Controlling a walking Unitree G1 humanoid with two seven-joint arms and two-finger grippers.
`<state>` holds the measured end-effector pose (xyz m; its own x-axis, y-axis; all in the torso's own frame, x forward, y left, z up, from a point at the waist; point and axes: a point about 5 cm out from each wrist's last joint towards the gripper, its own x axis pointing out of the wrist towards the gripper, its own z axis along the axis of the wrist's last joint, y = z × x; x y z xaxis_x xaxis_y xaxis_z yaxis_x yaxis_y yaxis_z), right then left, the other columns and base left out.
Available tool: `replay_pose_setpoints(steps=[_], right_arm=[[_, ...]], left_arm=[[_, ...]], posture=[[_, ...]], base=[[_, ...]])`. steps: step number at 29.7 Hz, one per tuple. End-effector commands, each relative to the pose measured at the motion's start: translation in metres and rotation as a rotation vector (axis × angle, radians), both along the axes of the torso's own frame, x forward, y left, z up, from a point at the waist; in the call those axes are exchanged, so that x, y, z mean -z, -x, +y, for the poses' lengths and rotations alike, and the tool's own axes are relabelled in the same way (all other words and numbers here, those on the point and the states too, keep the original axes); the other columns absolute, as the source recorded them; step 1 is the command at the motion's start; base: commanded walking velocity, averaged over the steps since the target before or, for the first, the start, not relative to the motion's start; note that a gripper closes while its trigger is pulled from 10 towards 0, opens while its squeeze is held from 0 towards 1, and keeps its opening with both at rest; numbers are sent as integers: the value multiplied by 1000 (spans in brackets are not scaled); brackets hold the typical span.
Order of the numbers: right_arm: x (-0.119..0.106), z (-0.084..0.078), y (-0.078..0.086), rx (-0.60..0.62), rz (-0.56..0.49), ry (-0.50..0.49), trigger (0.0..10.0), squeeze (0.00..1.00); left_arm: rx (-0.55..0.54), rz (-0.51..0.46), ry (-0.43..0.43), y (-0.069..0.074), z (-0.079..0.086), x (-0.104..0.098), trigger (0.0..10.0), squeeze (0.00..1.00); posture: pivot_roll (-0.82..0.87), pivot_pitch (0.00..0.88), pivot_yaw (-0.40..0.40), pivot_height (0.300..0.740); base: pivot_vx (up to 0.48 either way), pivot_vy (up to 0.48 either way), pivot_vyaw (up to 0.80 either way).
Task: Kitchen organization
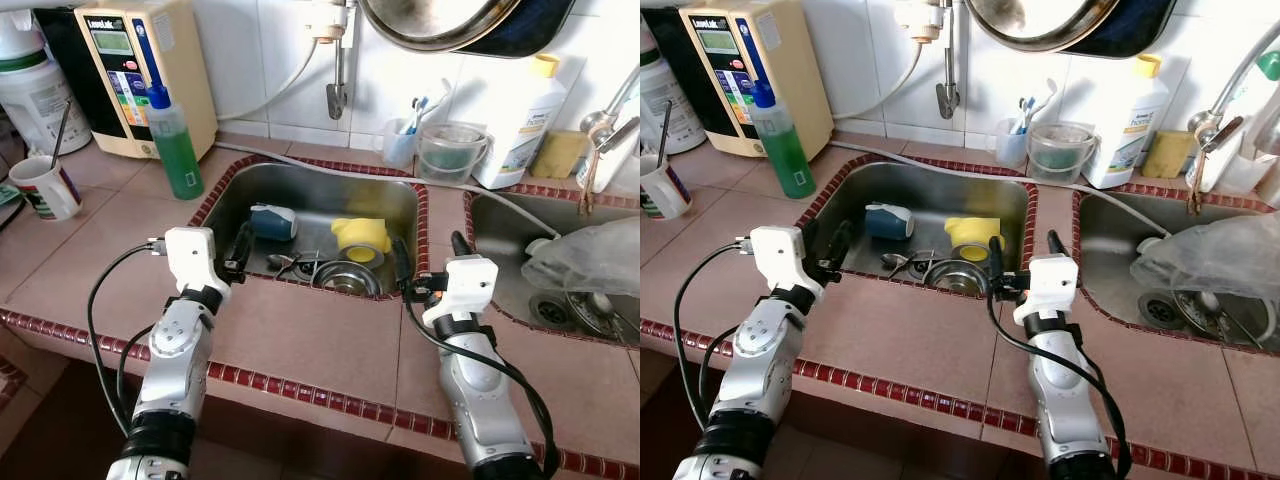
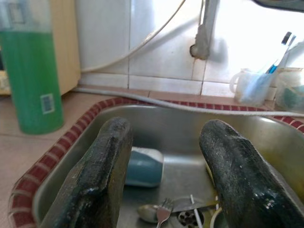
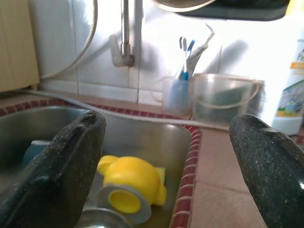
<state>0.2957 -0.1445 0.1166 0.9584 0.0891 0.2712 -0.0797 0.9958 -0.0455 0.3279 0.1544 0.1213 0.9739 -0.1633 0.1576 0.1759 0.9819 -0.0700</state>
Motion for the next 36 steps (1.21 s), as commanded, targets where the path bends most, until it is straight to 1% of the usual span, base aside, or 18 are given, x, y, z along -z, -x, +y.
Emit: replay_pose_setpoints(steps=[1,7,9,11,12,15,16,17,21,23,29,31,33,36], right_arm=[[-8,-4,0,21,-35,0,10000,0],[-11,-5,-3,17,-41,15,10000,0],[-17,-3,-5,10,-56,29,10000,0],[-21,-2,-7,15,-69,23,10000,0],[-22,-2,-7,20,-73,17,10000,0],[-22,-5,-5,52,-81,9,10000,0],[-22,-5,-5,52,-81,9,10000,0],[-22,-6,-4,65,-84,5,10000,0],[-21,-10,0,108,-86,-10,10000,0],[-20,-10,1,113,-85,-10,10000,0],[-19,-8,-1,102,-76,-12,10000,0],[-18,-4,-4,76,-68,-12,10000,0],[-18,-2,-5,62,-64,-10,10000,0],[-18,6,-11,17,-54,1,10000,0]], left_arm=[[1,-8,-15,-5,-3,-4,10000,0],[-9,-17,-18,-8,-5,-6,10000,0],[-18,-22,-15,-9,-4,-7,10000,0],[-21,-18,-12,-10,-2,-7,10000,0],[-20,-15,-13,-11,-3,-6,10000,0],[-3,-1,7,-17,-9,-8,10000,0],[-3,-1,7,-17,-9,-8,10000,0],[7,-4,9,-19,-12,-11,10000,0],[53,-19,-6,-26,-24,-18,10000,0],[58,-20,-11,-27,-25,-19,10000,0],[43,-26,-19,-29,-21,-20,10000,0],[18,-31,-33,-27,-18,-18,10000,0],[4,-30,-32,-26,-15,-17,10000,0],[-48,-22,-8,-22,-6,-14,10000,0]], posture=[[-250,0,84,740],[-231,0,71,740],[-242,0,73,740],[-268,0,100,740],[-268,0,100,740],[-292,0,125,740],[-292,0,125,740],[-307,0,147,740],[-329,0,175,740],[-329,0,175,740],[-310,0,160,740],[-274,0,127,740],[-274,0,127,740],[-232,0,91,740]], base=[[0,0,0],[0,0,0],[0,0,0],[0,0,0],[0,0,0],[0,0,0],[0,0,0],[0,0,0],[0,0,0],[0,0,0],[0,0,0],[0,0,0],[0,0,0],[0,0,0]])
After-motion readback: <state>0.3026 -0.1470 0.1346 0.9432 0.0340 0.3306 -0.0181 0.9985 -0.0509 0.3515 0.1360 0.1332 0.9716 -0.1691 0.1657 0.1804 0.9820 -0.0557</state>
